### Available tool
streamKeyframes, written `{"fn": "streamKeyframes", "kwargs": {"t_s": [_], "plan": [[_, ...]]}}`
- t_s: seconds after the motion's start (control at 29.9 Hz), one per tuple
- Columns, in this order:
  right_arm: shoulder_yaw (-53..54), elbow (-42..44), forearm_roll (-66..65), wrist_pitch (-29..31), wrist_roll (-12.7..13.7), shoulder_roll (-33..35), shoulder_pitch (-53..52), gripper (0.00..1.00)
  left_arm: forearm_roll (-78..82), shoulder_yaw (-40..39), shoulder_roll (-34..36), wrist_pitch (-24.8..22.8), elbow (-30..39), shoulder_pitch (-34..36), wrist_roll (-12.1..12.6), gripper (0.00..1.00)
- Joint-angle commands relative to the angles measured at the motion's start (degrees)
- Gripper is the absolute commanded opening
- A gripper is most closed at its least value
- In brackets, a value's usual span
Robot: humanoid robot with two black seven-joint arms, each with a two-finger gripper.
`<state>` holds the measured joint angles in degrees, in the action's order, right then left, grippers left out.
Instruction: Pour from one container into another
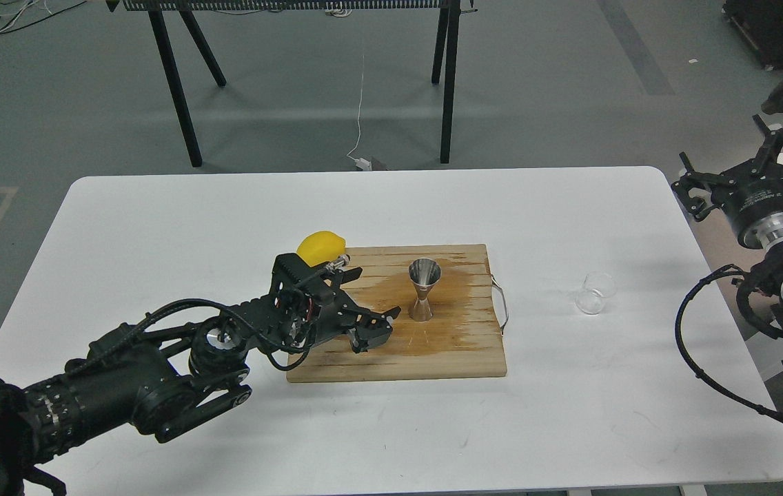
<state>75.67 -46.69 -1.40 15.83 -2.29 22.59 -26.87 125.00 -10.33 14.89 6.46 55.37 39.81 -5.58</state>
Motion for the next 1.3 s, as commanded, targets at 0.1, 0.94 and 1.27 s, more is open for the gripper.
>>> {"fn": "streamKeyframes", "kwargs": {"t_s": [0.1,0.94,1.27], "plan": [[0.0,-0.06,0.0,0.7,0.18,0.18,-0.63,0.99,0.0,-6.18,10.14,0.13,5.71,-0.35,-0.48,0.97],[-0.69,-10.07,-0.09,0.8,0.18,2.19,-0.55,0.99,-90.33,-32.65,25.8,-9.26,9.77,-1.32,-1.1,0.97],[4.03,-32.47,0.08,-5.8,0.18,6.86,18.49,0.99,-99.86,-37.4,19.56,-16.92,-5.35,-0.18,-1.28,0.98]]}}
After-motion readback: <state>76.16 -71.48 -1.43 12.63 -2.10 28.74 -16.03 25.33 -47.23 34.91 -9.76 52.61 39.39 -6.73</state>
